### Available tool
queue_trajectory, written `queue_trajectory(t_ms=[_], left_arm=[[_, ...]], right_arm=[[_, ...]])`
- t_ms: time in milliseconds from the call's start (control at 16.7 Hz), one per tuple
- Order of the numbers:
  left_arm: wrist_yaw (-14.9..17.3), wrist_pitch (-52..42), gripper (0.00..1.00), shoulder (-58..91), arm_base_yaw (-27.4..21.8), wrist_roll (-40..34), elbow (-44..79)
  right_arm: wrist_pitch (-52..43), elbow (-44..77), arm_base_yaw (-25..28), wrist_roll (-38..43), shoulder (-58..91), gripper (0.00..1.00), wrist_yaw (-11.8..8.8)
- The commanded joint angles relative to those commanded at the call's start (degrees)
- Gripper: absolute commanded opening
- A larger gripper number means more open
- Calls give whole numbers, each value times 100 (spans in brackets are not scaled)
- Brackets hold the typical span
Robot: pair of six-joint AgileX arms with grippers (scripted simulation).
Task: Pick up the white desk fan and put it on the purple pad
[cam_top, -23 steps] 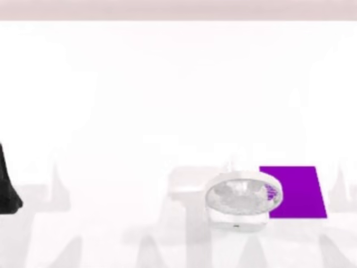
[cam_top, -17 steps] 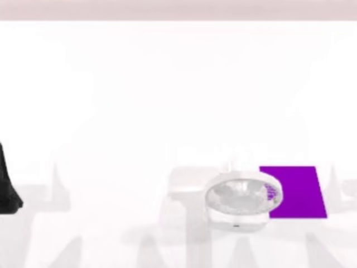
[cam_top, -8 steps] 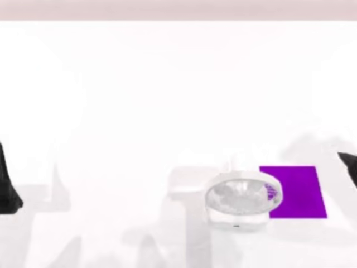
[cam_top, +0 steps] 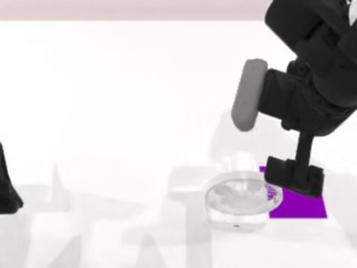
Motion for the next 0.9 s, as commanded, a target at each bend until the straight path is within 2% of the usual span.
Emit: queue_trajectory(t_ms=[360,900], left_arm=[[0,0,100,0,0,0,0],[0,0,100,0,0,0,0]], right_arm=[[-1161,1389,642,-601,1448,100,-3],[-970,1197,664,-632,1487,100,-3]])
